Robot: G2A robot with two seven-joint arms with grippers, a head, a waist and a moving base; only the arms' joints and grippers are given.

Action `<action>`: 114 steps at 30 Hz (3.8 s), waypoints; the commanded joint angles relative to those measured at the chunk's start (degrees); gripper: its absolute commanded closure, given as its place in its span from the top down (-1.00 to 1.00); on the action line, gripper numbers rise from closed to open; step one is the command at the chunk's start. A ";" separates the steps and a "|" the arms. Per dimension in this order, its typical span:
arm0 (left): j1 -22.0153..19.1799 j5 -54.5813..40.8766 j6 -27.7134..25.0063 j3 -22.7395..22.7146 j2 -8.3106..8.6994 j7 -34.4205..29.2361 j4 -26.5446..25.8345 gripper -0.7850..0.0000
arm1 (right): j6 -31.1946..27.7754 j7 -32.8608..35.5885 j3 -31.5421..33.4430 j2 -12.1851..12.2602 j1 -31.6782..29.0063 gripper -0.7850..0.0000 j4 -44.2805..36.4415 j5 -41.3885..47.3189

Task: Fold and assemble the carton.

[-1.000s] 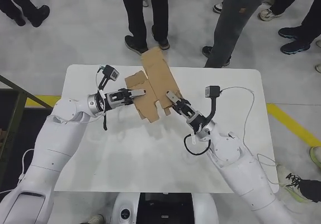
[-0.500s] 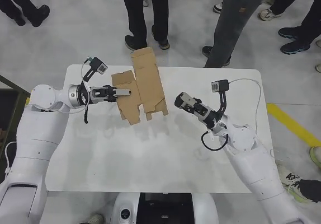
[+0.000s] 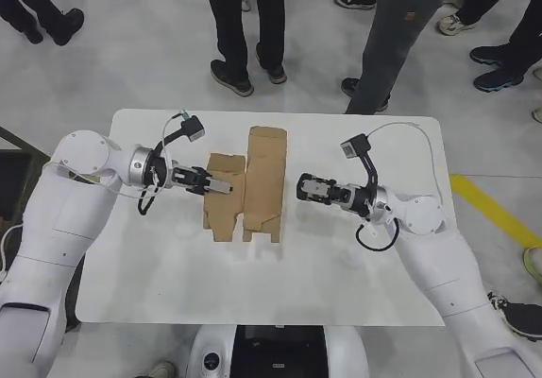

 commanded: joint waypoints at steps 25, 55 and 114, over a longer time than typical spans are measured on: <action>-4.91 -6.32 -0.89 11.13 4.70 0.26 -1.79 -1.00 | 0.68 7.17 -5.50 -0.70 4.93 -0.99 3.85 0.95; 2.58 -12.26 -14.60 3.85 4.00 30.24 -0.10 1.00 | 5.15 -25.14 1.03 -0.27 -5.13 -1.00 -5.91 -1.10; 4.52 -10.94 -13.00 0.04 -0.51 29.72 1.85 -1.00 | 0.44 -35.39 3.49 -1.79 -12.46 1.00 -11.59 -7.81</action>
